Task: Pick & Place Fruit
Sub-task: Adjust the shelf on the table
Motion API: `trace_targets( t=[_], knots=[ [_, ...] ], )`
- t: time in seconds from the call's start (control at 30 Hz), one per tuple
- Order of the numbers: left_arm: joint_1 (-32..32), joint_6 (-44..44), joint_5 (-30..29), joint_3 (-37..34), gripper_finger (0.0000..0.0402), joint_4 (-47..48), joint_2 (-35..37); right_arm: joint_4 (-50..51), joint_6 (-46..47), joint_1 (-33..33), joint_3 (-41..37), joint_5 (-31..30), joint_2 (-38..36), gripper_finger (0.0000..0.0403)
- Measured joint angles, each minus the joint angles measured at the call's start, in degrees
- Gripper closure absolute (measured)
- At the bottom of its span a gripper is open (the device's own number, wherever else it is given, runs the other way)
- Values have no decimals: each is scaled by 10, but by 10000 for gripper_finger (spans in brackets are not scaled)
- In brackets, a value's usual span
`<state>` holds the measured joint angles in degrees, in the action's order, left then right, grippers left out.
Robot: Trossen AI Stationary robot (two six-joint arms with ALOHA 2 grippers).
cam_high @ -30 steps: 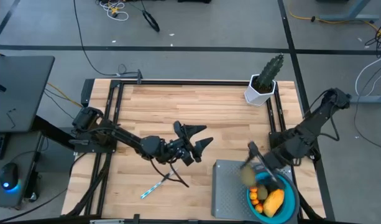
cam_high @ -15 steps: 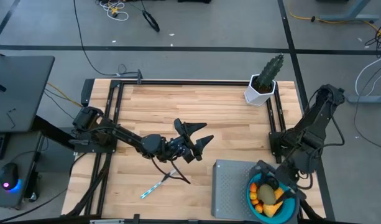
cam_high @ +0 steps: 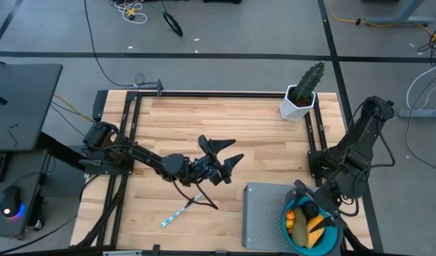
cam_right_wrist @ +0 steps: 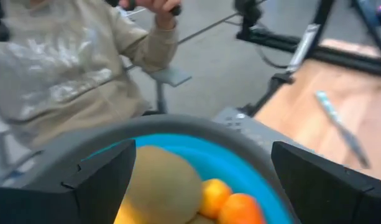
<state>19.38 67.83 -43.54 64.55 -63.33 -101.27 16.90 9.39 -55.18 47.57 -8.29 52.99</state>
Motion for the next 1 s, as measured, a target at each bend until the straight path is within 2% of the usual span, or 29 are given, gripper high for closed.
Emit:
trace_targets(
  t=[0.13,0.2,0.27,0.37,0.43,0.5,0.57,0.67,0.83,0.93,1.0],
  knots=[
    [8,-19,-56,0,95,1,1,-15,-23,0,0,-47,0,16],
    [14,-70,-102,0,95,13,3,-34,-41,0,0,-62,0,16],
    [23,-132,-171,0,95,70,4,-55,-54,0,0,-83,0,16],
    [42,-196,-281,0,95,206,4,-75,-66,0,0,-138,0,16],
    [54,-262,-316,0,95,286,5,-81,-75,0,0,-193,0,16],
    [61,-366,-320,0,95,352,5,-82,-81,1,0,-243,0,16],
    [64,-492,-275,0,95,414,5,-82,-88,1,0,-281,0,16],
    [55,-651,-152,0,95,475,5,-83,-95,1,0,-317,-1,16],
    [38,-814,41,0,95,544,6,-82,-107,1,0,-362,-4,16],
    [29,-902,164,0,95,621,18,-82,-128,0,0,-388,-6,16],
    [27,-960,219,0,95,690,26,-82,-149,1,0,-409,-7,16]
  ],
)
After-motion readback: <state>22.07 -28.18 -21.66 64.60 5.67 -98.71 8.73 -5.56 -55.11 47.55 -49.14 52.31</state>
